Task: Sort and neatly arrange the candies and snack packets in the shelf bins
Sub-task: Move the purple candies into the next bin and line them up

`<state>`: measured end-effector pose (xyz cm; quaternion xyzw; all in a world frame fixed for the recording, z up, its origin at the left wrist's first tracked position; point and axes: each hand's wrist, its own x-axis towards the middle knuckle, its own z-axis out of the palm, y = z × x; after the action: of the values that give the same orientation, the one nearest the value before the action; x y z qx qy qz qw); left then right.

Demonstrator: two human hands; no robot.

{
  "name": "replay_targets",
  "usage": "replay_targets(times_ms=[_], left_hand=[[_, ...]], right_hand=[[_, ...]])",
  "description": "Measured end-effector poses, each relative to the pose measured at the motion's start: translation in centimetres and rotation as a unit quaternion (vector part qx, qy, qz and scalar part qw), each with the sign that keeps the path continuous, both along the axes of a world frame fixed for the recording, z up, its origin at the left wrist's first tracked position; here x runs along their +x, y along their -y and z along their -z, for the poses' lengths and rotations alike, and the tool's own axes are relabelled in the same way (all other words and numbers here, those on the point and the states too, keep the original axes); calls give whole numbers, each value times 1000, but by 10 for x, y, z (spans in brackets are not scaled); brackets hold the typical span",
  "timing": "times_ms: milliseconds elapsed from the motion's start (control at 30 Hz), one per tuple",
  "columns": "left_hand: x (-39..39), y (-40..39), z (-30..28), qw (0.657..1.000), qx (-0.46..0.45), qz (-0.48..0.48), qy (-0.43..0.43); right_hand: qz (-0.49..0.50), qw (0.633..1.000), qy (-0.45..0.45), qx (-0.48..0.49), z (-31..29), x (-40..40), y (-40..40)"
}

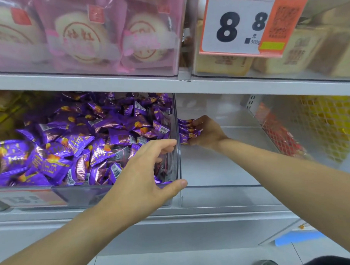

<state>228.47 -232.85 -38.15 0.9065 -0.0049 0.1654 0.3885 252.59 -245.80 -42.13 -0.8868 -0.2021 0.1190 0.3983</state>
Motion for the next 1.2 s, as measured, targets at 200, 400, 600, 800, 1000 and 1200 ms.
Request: replay_targets(times_ms=[200,400,600,800,1000,1200], left_hand=[[-1,0,-1,1000,3,6,2],[0,0,0,1000,4,6,-3],[0,-1,2,1000,0,8,-3],[0,-1,2,1000,3,11,2],[1,-2,2,1000,3,13,8],[-1,-3,0,1000,5,22,9]], right_hand=[[38,999,-20,31,10,-1,-2],[40,995,-44,78,8,-2,1],[57,993,-52,87,11,-3,-2],[66,996,-23,59,10,-3,-2],[83,996,5,10,8,-6,-3],[76,996,38,-24,3,-10,1]])
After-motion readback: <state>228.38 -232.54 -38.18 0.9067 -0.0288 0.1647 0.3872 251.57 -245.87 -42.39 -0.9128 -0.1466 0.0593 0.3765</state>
